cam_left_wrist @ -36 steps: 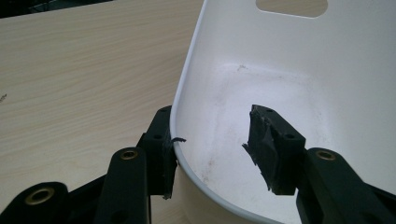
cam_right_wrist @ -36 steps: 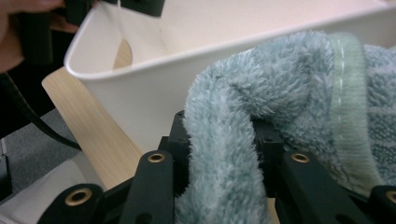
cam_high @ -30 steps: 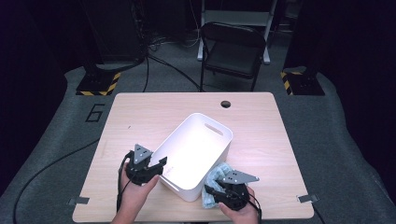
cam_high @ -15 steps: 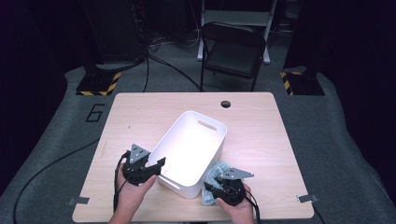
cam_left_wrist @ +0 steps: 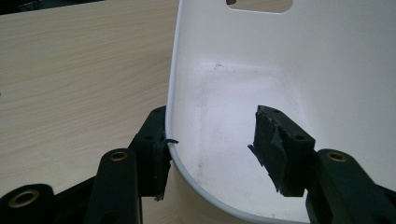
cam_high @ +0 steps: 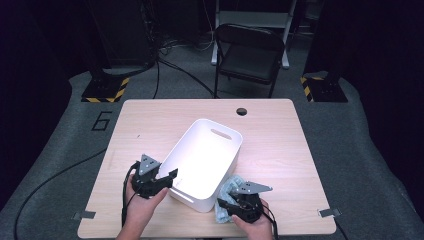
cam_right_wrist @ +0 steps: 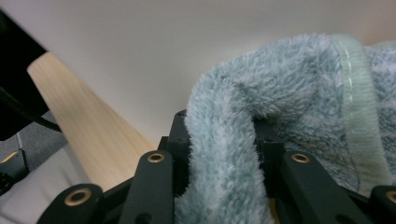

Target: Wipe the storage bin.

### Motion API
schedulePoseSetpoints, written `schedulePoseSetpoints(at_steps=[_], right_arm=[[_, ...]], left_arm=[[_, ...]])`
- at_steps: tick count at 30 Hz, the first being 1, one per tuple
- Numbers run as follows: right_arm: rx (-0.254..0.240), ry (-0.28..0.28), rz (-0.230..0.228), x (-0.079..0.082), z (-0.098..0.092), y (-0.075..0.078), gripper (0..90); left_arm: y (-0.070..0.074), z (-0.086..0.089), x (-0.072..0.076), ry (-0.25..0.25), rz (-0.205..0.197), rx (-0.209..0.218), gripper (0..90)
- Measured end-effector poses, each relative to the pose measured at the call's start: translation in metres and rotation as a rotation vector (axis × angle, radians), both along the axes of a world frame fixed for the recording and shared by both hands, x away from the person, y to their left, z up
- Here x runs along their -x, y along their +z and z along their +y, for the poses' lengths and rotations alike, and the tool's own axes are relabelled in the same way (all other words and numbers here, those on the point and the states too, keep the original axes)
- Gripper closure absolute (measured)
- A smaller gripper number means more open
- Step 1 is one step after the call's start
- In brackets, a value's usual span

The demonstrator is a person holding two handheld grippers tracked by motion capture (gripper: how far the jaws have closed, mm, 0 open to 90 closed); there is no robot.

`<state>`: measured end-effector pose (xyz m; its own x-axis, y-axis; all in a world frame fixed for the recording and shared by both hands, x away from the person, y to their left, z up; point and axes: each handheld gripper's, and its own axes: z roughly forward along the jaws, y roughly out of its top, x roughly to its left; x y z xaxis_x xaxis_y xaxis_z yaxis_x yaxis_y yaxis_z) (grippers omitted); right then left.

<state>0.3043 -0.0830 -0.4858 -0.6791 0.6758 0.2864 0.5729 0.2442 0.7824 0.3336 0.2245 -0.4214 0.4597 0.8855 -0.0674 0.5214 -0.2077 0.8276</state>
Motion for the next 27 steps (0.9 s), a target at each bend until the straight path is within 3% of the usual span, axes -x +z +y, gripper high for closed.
schedulePoseSetpoints(at_steps=[1, 12, 19, 27], right_arm=[[-0.002, 0.008, -0.035, 0.005, 0.001, 0.011, 66.9], [-0.034, 0.034, -0.15, 0.02, 0.003, 0.052, 66.8], [-0.018, 0.036, -0.156, 0.02, 0.005, 0.043, 67.2], [0.0, 0.022, -0.064, 0.013, 0.006, 0.013, 67.3]], left_arm=[[0.0, -0.001, 0.0, 0.002, 0.0, -0.002, 47.5], [0.0, -0.002, 0.0, 0.003, 0.0, -0.005, 47.7], [-0.001, -0.004, 0.001, 0.012, -0.006, -0.008, 48.2], [-0.001, -0.003, 0.0, 0.012, -0.005, -0.001, 47.8]])
